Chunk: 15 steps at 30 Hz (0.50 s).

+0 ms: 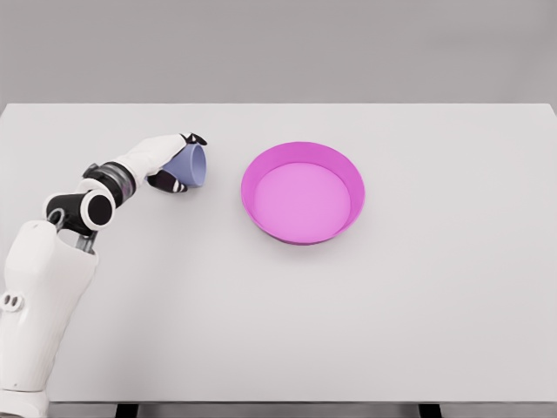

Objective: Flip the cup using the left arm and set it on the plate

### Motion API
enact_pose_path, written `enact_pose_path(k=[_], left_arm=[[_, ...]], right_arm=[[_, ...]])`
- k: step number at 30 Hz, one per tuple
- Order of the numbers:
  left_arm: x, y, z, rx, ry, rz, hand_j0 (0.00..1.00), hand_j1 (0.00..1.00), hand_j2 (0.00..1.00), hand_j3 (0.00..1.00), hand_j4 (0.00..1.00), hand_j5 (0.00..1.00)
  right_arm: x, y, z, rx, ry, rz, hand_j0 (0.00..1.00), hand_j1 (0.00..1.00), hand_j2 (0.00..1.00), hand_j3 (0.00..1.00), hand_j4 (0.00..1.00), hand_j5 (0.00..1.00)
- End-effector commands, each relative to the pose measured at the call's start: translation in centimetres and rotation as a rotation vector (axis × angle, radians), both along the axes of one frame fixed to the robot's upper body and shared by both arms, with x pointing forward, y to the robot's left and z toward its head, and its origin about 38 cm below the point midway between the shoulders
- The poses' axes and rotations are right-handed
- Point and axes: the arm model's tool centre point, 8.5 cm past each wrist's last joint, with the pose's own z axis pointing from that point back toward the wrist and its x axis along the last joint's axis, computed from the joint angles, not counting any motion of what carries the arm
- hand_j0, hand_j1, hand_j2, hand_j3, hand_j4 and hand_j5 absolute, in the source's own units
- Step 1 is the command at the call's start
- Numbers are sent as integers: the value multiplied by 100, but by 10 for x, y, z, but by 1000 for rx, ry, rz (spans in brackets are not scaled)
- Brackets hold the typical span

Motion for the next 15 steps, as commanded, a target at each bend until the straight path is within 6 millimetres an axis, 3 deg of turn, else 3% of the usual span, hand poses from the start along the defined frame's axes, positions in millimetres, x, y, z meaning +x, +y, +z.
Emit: enact_pose_path(k=[1, 15], left_arm=[[0, -1, 0, -1, 0, -2, 79, 79, 79, 79, 79, 79], [1, 1, 3, -4, -4, -2, 76, 76, 76, 76, 76, 76]], right_arm=[[0, 0, 0, 0, -1, 0, 100, 100, 100, 100, 100, 100], [1, 0, 0, 0, -1, 0, 100, 100, 100, 100, 100, 100]])
